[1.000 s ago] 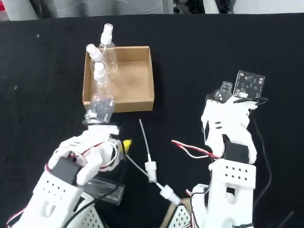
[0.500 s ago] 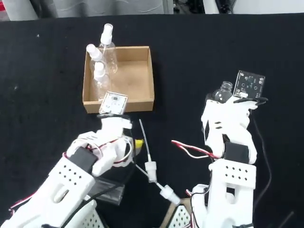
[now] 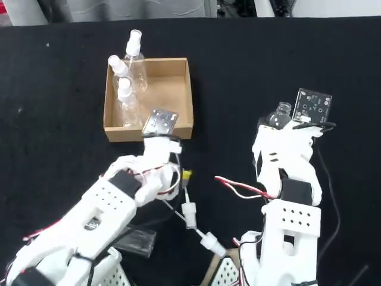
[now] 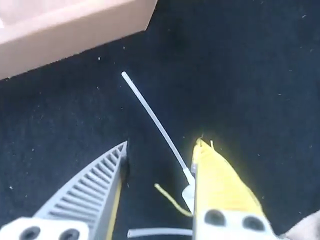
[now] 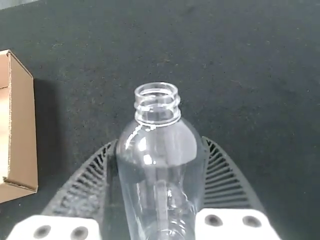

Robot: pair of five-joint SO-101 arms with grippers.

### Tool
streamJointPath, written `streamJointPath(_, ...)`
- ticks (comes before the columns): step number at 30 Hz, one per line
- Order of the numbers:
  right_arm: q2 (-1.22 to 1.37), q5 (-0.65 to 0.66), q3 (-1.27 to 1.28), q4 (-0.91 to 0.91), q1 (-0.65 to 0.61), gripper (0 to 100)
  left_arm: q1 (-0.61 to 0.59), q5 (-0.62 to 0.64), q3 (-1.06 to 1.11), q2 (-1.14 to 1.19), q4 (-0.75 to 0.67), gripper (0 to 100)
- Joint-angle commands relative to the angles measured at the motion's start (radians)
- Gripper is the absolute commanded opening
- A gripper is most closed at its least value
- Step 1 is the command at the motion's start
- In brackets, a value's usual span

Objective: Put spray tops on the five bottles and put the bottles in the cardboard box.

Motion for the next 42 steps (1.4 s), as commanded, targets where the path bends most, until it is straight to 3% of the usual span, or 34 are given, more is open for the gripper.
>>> streamJointPath(1, -0.031, 0.0, -0.007, -0.031, 0.026, 11.6, 0.007, 0.046, -0.125, 0.127, -0.021, 19)
streamJointPath(11, -0.033, 0.0, -0.007, -0.031, 0.026, 11.6, -0.002, 0.161, -0.286, 0.387, -0.015, 19)
streamJointPath(15, -0.035, 0.0, -0.007, -0.031, 0.026, 11.6, -0.004, 0.166, -0.315, 0.44, -0.015, 19)
streamJointPath(25, -0.035, 0.0, -0.007, -0.029, 0.026, 11.6, -0.004, 0.166, -0.371, 0.537, -0.023, 3)
streamJointPath(42, -0.036, 0.002, -0.007, -0.026, 0.026, 11.6, -0.048, 0.166, -0.39, 0.585, -0.021, 3)
